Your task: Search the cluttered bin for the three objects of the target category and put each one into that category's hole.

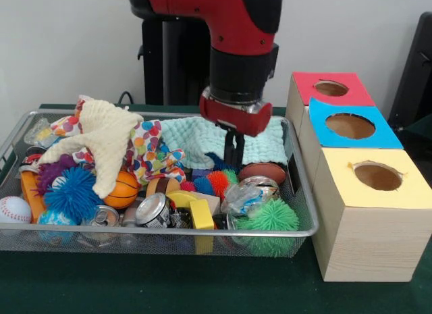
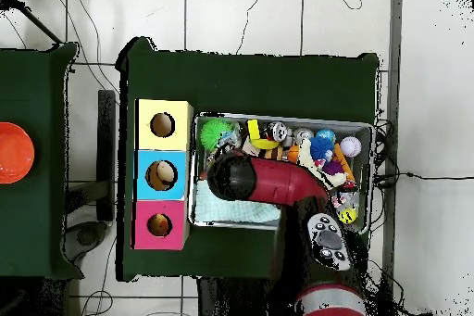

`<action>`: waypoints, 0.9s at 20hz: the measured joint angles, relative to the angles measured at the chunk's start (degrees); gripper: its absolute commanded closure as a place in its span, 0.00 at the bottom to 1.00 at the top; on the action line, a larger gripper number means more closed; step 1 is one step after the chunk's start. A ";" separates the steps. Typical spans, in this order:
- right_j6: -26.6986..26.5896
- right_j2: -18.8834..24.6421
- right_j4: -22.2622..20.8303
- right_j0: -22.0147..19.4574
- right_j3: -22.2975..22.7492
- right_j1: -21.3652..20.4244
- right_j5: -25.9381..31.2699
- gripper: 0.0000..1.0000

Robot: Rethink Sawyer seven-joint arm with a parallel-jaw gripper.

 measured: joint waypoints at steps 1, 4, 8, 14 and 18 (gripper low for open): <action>0.00 -0.01 0.01 -0.35 0.12 -0.76 0.67 1.00; 0.00 -0.02 -0.01 -1.59 0.47 -3.27 2.27 1.00; 0.00 -0.03 -0.02 -2.50 0.50 -4.77 2.29 0.00; 0.00 -0.09 -0.02 -1.94 0.50 -4.63 2.23 0.00; 0.00 -0.08 -0.02 -1.17 0.50 -3.83 1.54 0.00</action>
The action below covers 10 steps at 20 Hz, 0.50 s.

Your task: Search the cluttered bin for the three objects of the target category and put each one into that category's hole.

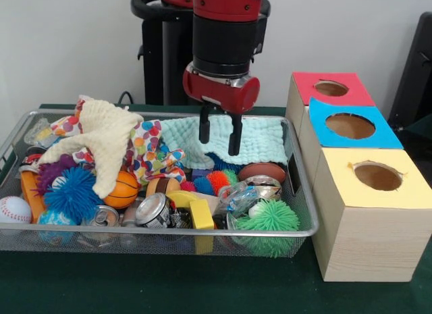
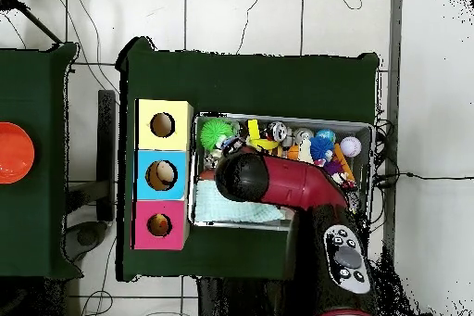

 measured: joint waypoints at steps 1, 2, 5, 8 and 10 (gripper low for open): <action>0.00 0.01 0.00 0.19 0.00 0.27 -0.34 0.00; 0.00 0.01 0.01 0.55 -0.01 0.91 -1.19 0.00; 0.00 0.02 0.01 0.88 -0.01 1.99 -2.72 0.00; 0.00 0.02 0.01 0.97 -0.01 3.01 -4.13 0.00; 0.00 0.02 0.02 0.96 -0.03 3.73 -5.18 0.00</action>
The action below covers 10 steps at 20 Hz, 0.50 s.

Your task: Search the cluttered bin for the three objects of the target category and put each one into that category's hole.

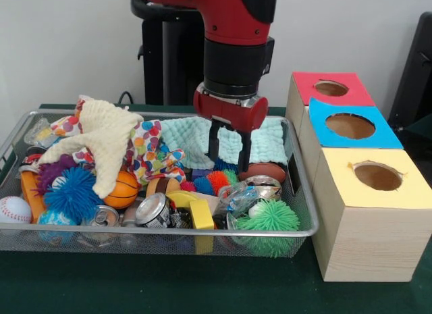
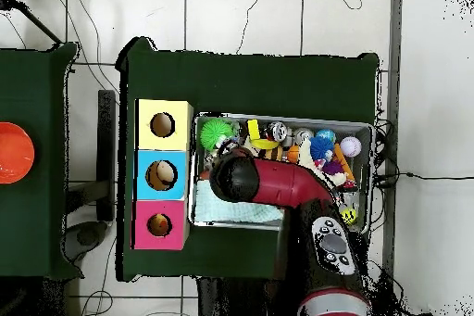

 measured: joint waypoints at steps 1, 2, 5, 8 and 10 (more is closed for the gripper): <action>0.00 0.00 0.00 0.00 0.00 0.34 -0.52 0.00; 0.00 0.00 0.00 0.00 0.00 0.85 -1.33 0.00; 0.00 0.01 0.00 -0.09 -0.01 2.29 -4.18 0.00; 0.00 0.10 0.01 -0.13 -0.01 3.19 -6.54 0.00; 0.00 0.28 0.01 -0.16 -0.02 3.65 -8.04 0.00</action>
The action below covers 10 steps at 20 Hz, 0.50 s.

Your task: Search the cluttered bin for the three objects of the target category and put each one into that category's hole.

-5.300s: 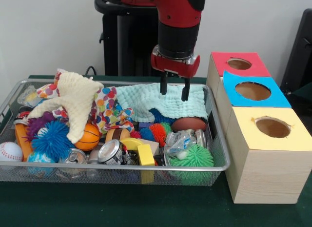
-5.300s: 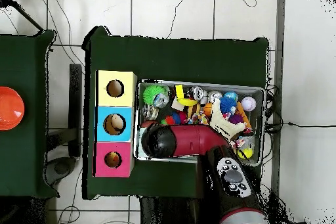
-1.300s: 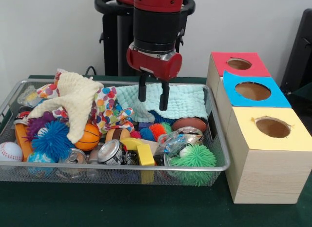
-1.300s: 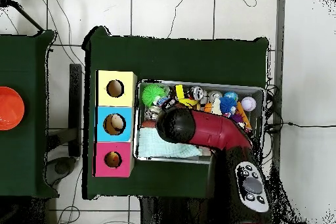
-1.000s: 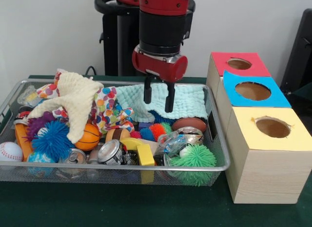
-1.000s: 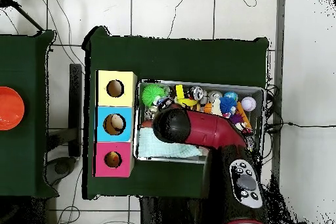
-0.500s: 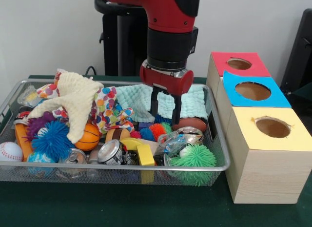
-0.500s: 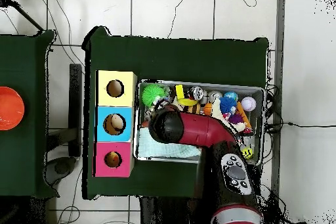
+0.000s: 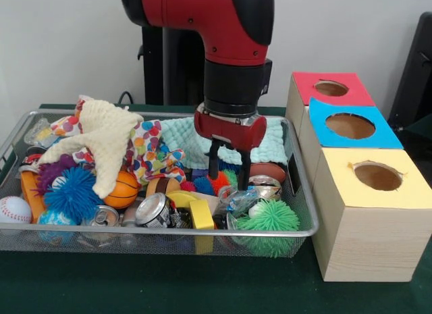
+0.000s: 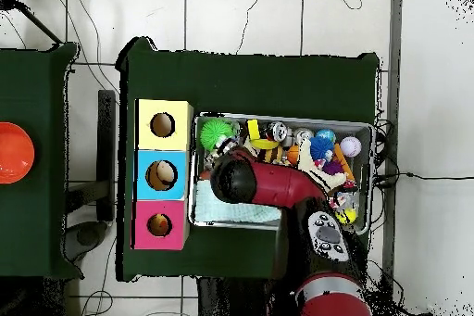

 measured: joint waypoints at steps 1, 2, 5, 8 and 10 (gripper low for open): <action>0.00 0.12 0.00 0.02 0.00 0.17 -0.64 0.00; 0.00 0.27 0.00 0.08 0.00 0.41 -1.52 0.00; 0.00 0.15 0.04 1.10 -0.04 0.60 -2.65 0.00; 0.00 -0.48 0.05 2.63 -0.21 0.36 -2.54 0.00; 0.00 -1.17 0.06 4.32 -0.28 -0.24 -2.12 0.00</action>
